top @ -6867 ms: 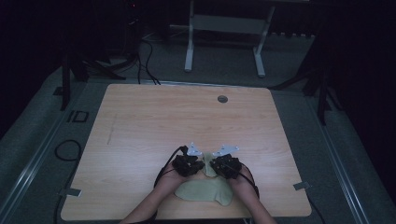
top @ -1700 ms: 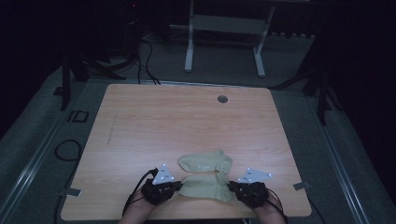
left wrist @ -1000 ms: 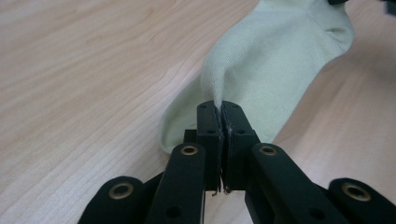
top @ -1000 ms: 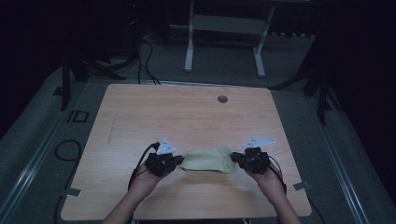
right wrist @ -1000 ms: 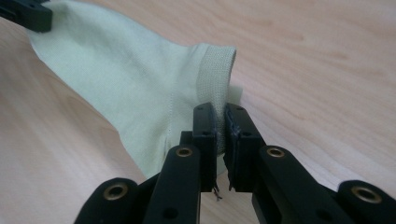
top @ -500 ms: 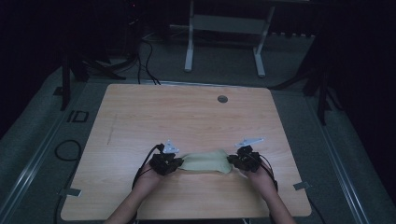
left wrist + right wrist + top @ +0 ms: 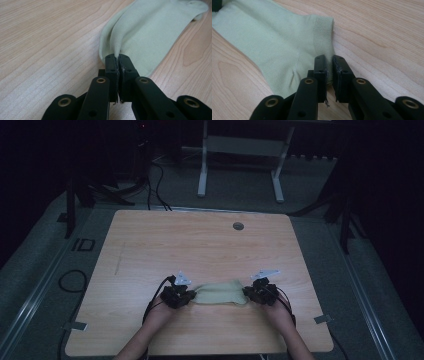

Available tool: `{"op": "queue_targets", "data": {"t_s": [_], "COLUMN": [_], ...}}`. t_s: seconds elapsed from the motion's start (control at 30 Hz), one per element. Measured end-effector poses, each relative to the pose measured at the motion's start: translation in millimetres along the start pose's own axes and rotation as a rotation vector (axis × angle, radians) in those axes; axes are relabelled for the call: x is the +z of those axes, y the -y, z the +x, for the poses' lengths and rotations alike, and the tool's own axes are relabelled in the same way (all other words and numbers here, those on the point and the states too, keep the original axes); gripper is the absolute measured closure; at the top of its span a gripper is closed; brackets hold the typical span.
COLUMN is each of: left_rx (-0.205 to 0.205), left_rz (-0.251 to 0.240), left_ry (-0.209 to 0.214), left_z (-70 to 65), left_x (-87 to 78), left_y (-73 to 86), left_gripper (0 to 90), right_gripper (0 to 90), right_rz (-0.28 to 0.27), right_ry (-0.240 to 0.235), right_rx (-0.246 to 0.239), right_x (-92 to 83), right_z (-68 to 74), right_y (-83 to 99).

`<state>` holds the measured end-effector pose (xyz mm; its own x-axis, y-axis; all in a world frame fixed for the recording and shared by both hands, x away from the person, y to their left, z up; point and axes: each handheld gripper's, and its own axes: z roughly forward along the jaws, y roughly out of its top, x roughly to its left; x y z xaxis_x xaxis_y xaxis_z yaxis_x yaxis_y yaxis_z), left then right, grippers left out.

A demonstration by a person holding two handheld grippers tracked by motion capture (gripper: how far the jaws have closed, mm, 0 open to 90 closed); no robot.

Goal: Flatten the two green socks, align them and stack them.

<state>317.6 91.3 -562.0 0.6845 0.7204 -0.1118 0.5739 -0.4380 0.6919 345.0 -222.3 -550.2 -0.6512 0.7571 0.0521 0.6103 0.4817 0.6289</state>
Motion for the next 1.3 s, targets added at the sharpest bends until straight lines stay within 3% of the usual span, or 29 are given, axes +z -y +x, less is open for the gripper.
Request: {"op": "queue_targets", "data": {"t_s": [0.1, 0.23, 0.37, 0.43, 0.47, 0.53, 0.57, 0.63, 0.8, 0.87, 0.93, 0.97, 1.03, 1.1, 1.2, 1.3], "left_rx": [-0.009, -0.022, -0.040, -0.048, -0.046, -0.058, -0.055, -0.059, -0.040, -0.011, 0.019, 0.041, 0.077, 0.083, 0.095, 0.081], "left_rz": [-0.049, -0.071, -0.056, -0.022, -0.009, -0.010, -0.022, -0.066, -0.187, -0.211, -0.178, -0.164, -0.129, -0.105, -0.066, -0.037], "left_ry": [-0.024, -0.030, -0.037, -0.028, -0.028, -0.006, -0.018, -0.029, -0.038, -0.015, 0.011, 0.002, 0.013, 0.006, -0.008, 0.004], "left_z": [-0.3, 3.7, 8.2, 9.2, 9.5, 10.3, 10.1, 10.1, 4.6, -1.1, -7.5, -10.9, -15.5, -18.3, -17.3, -14.0], "left_x": [-6.6, -7.6, -0.2, 5.6, 7.3, 6.1, 3.4, -4.2, -23.0, -24.2, -19.2, -15.0, -5.0, 4.9, 17.0, 26.3], "left_y": [-6.0, -8.9, -7.1, -5.7, -5.1, -5.6, -5.8, -6.9, -16.7, -21.2, -25.4, -26.7, -28.5, -29.2, -27.7, -22.4], "left_gripper": [86.8, 86.8, 86.7, 86.3, 84.6, 69.7, 63.2, 59.4, 59.5, 62.7, 85.3, 89.5, 89.7, 89.6, 89.3, 75.3], "right_gripper": [81.8, 81.8, 81.8, 81.8, 81.8, 80.2, 77.1, 71.4, 61.9, 63.5, 77.8, 83.3, 86.8, 86.3, 77.5, 70.8], "right_rz": [0.000, 0.004, 0.008, 0.009, 0.010, 0.012, 0.017, 0.026, -0.015, -0.041, -0.049, -0.044, -0.035, -0.027, -0.018, 0.005], "right_ry": [-0.006, -0.009, -0.009, -0.008, -0.007, -0.007, -0.010, -0.018, -0.018, -0.024, -0.016, -0.003, -0.005, -0.001, 0.013, 0.025], "right_rx": [0.008, 0.007, 0.003, 0.002, 0.002, 0.002, 0.004, -0.003, -0.022, -0.019, -0.039, -0.059, -0.071, -0.075, -0.064, -0.074], "right_x": [-0.3, -0.3, -0.1, -0.1, -0.2, -0.2, -0.5, -2.1, -14.1, -18.9, -20.7, -20.1, -16.4, -11.6, -4.9, 1.7], "right_z": [-0.8, -1.2, -1.1, -1.0, -0.9, -0.5, -0.6, -0.2, 4.3, 6.4, 10.8, 13.4, 16.4, 17.4, 14.8, 12.9], "right_y": [0.7, 0.2, -0.4, -0.5, -0.5, -0.8, -1.4, -2.9, -10.9, -14.9, -17.6, -18.6, -19.4, -19.3, -16.9, -11.9]}}
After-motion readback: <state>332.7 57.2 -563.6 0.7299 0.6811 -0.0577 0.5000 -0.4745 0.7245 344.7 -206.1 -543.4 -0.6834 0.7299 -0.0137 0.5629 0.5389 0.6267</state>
